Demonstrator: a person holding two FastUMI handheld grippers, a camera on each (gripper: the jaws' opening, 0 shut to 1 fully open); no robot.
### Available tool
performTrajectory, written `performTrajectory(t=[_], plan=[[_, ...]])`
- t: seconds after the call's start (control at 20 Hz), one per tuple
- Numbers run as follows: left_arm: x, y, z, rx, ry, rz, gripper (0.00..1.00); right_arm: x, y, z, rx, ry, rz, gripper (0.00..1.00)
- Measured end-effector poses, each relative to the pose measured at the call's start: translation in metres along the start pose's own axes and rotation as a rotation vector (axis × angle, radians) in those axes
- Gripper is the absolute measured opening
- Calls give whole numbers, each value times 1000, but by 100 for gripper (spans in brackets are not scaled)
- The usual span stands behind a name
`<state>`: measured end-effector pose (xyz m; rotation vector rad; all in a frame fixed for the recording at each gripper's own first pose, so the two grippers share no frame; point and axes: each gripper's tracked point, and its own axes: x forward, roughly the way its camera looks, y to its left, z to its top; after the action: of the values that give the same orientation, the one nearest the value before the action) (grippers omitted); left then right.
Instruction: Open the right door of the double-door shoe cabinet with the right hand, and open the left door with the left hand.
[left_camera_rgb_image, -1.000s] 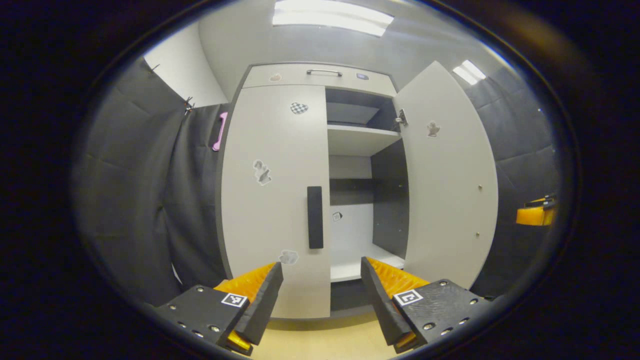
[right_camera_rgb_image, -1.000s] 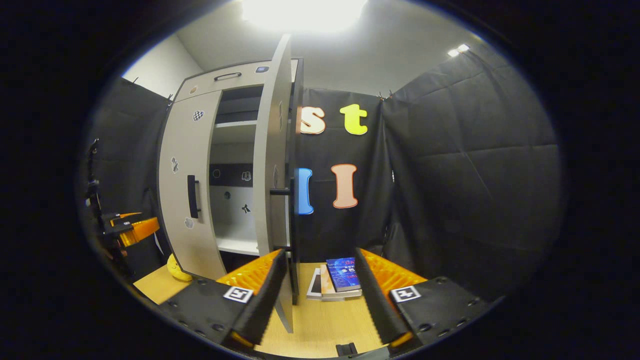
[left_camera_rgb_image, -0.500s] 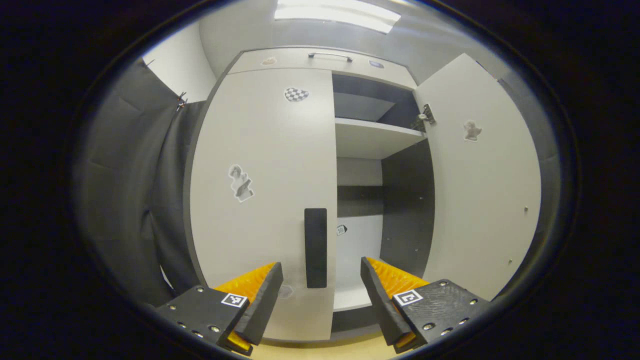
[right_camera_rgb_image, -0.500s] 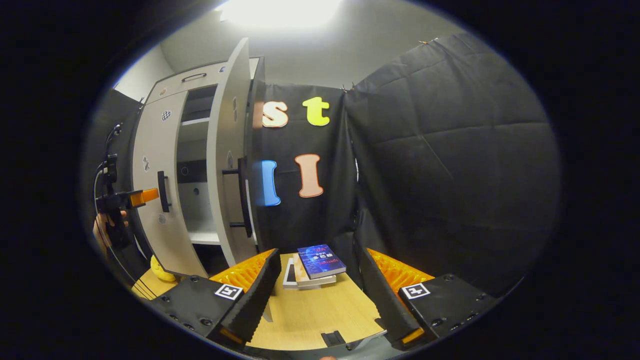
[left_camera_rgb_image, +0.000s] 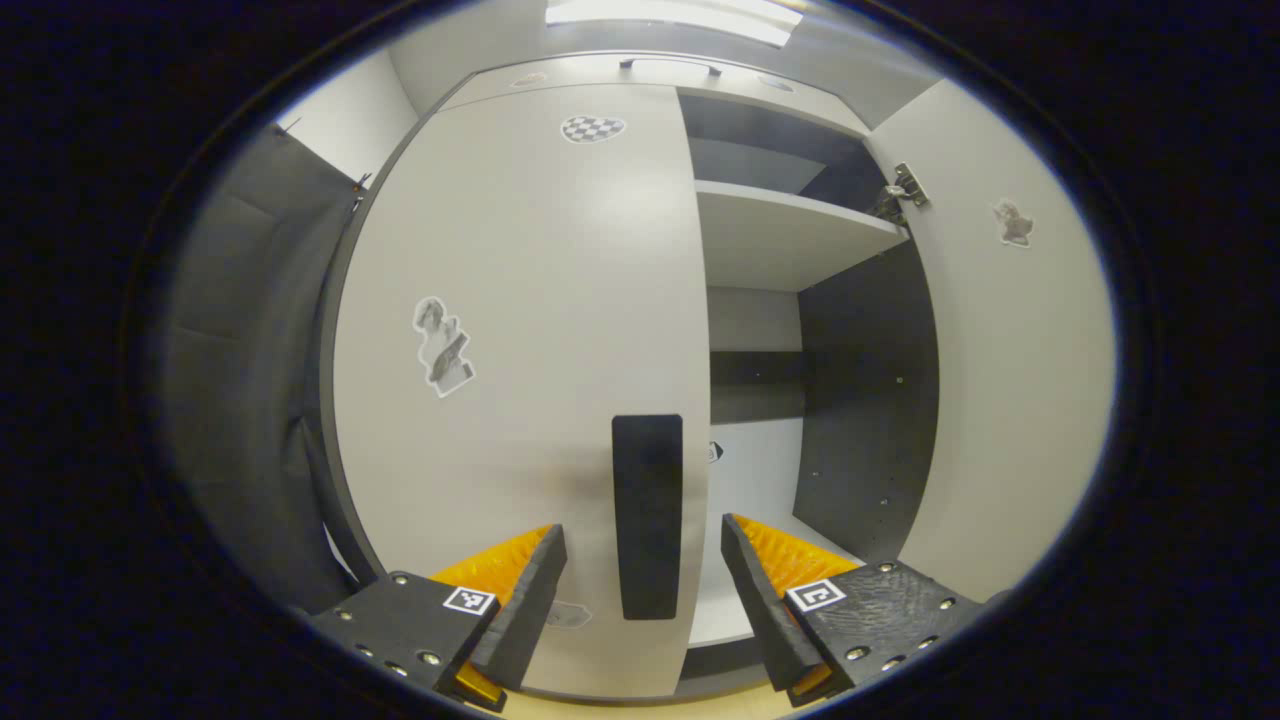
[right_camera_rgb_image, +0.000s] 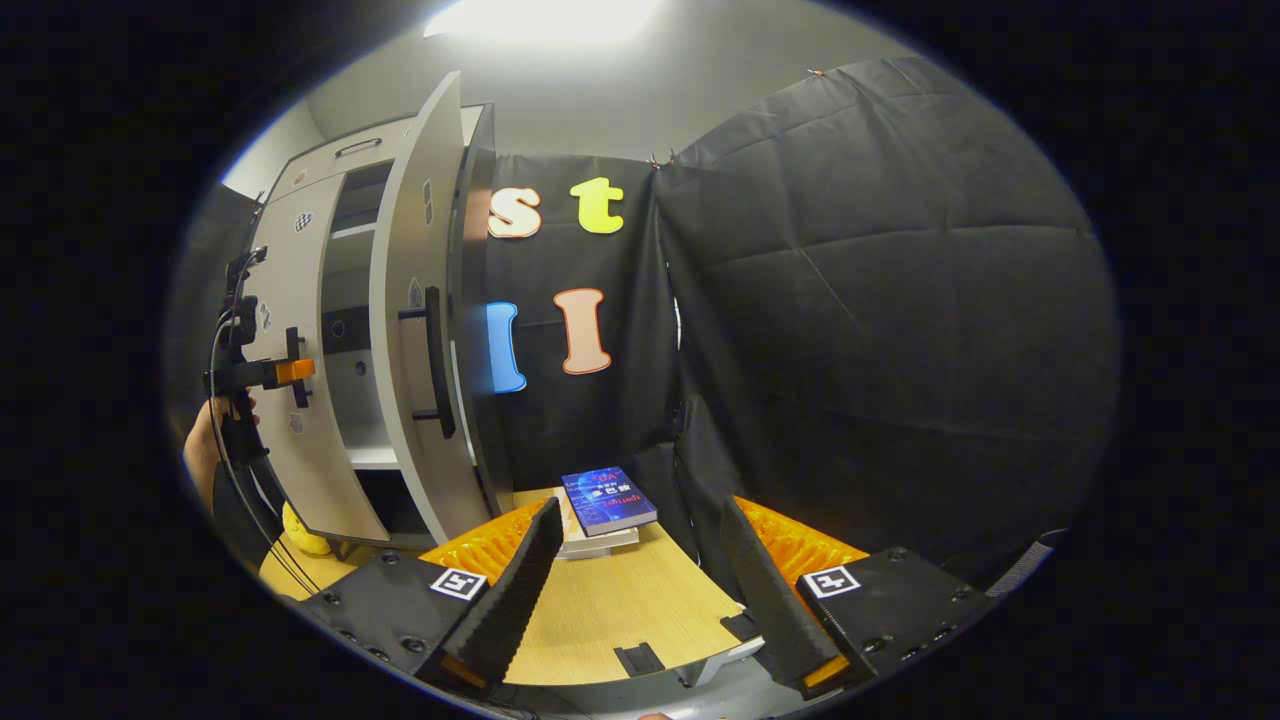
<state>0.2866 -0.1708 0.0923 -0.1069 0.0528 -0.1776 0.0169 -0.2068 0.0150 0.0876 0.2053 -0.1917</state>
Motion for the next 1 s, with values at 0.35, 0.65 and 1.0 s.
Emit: performTrajectory(t=[0.35,0.65,1.0], plan=[[12,3,-9,0,23,27,42,-3,-8,-2,-4,0,-8,99],[10,-1,-13,13,32,-15,24,-4,2,-6,2,6,28,96],[-1,1,-16,-11,48,-63,13,-3,23,-2,3,-1,85,98]])
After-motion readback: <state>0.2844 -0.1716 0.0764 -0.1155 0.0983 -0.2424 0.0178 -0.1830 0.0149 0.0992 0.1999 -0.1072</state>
